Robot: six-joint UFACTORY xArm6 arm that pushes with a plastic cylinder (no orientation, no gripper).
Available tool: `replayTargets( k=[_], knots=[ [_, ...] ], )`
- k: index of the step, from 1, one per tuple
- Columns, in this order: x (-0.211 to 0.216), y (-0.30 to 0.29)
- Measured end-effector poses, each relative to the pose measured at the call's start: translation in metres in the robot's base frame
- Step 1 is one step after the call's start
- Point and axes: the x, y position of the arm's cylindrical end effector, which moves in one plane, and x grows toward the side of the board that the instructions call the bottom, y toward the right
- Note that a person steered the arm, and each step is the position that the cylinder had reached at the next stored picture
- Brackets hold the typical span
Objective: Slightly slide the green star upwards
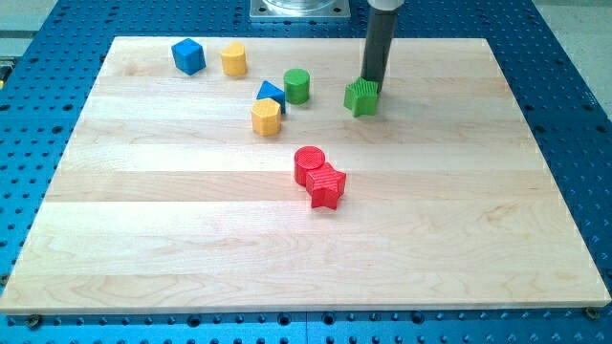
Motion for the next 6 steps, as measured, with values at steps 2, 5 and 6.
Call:
replayTargets(
  k=[2, 5, 6],
  knots=[
    [0.067, 0.018],
    [0.075, -0.041],
    [0.041, -0.029]
  ],
)
